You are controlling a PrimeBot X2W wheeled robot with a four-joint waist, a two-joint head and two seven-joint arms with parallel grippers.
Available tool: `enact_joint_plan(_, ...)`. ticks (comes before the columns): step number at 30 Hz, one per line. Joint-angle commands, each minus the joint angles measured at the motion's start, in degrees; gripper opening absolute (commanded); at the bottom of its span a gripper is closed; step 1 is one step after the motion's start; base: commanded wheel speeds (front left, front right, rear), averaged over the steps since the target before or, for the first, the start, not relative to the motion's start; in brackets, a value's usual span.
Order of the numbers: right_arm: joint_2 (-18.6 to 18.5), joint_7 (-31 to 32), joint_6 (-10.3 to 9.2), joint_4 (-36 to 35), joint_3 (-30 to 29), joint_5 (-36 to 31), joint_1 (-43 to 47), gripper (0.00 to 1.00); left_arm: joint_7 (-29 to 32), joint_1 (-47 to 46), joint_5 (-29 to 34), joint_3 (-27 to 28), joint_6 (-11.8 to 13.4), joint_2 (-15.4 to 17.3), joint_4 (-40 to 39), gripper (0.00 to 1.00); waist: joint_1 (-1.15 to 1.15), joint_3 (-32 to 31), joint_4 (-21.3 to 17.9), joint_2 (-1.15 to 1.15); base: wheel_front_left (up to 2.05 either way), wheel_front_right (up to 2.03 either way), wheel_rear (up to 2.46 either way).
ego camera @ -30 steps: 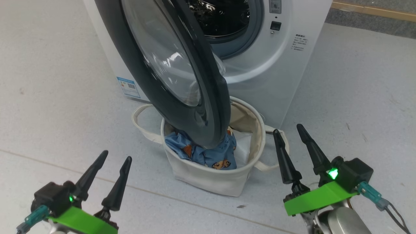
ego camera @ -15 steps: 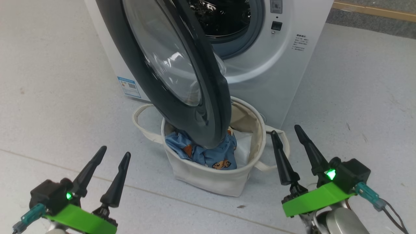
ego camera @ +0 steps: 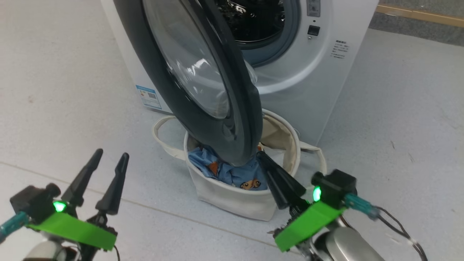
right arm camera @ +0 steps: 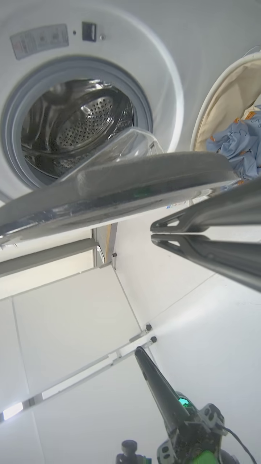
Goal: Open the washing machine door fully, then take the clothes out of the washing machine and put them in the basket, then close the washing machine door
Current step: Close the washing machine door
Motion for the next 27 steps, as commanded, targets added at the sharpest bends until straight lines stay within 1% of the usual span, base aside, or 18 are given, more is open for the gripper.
enact_joint_plan(1, 0.33, 1.59, 0.39, 0.34, 1.85, -0.26, -3.88, 0.0, -0.7, -4.52, -0.46, 2.03, -0.34, 3.49, -0.63, 1.0, 0.0, -0.29, 0.64, 0.0, 0.0, 0.0, 0.0)
enact_joint_plan(5, 1.18, 2.46, 0.39, 5.77, 4.63, -0.39, -7.57, 0.0, -0.7, -6.82, -2.32, -0.12, -0.34, 4.16, 0.29, 1.0, 0.0, -0.46, 1.81, 0.0, 0.0, 0.0, 0.0)
enact_joint_plan(10, 1.68, 1.06, 0.39, 14.12, 8.16, 1.89, -12.65, 0.0, -0.7, -9.05, -5.84, -2.19, -0.34, 4.28, 0.88, 1.0, 0.0, -0.39, 3.41, 0.0, 0.0, 0.0, 0.0)
enact_joint_plan(12, 1.71, 0.26, 0.39, 17.64, 9.5, 3.87, -14.67, 0.0, -0.7, -9.9, -6.78, -3.02, -0.34, 4.36, 1.08, 1.0, 0.0, -0.42, 4.22, 0.0, 0.0, 0.0, 0.0)
enact_joint_plan(13, 1.71, 0.26, 0.39, 17.64, 9.5, 3.87, -14.67, 0.0, -0.7, -9.9, -6.78, -3.02, -0.34, 4.36, 1.08, 1.0, 0.0, -0.42, 4.22, 0.0, 0.0, 0.0, 0.0)
enact_joint_plan(15, 1.72, -0.52, 0.39, 21.33, 10.46, 5.5, -16.7, 0.0, -0.7, -10.59, -7.54, -3.78, -0.34, 4.42, 1.18, 1.0, 0.0, -0.58, 5.03, 0.0, 0.0, 0.0, 0.0)
enact_joint_plan(18, 1.73, -2.37, 0.39, 26.53, 9.31, 6.88, -19.13, 0.0, -0.7, -11.33, -8.35, -5.34, -0.34, 4.47, 1.38, 1.0, 0.0, -0.95, 6.36, 0.0, 0.0, 0.0, 0.0)
enact_joint_plan(22, 1.73, -4.19, 0.39, 32.03, 5.9, 6.92, -21.83, 0.0, -0.61, -12.77, -9.53, -7.69, -0.34, 4.93, 1.37, 1.0, 0.0, -0.83, 7.85, 0.0, 0.0, 0.0, 0.0)
enact_joint_plan(27, 1.73, -4.78, 0.39, 35.92, 1.28, 6.22, -24.91, 0.0, -0.63, -14.13, -11.29, -8.84, -0.34, 5.42, 0.97, 1.0, 0.0, 0.44, 8.57, 0.0, 0.0, 0.0, 0.0)
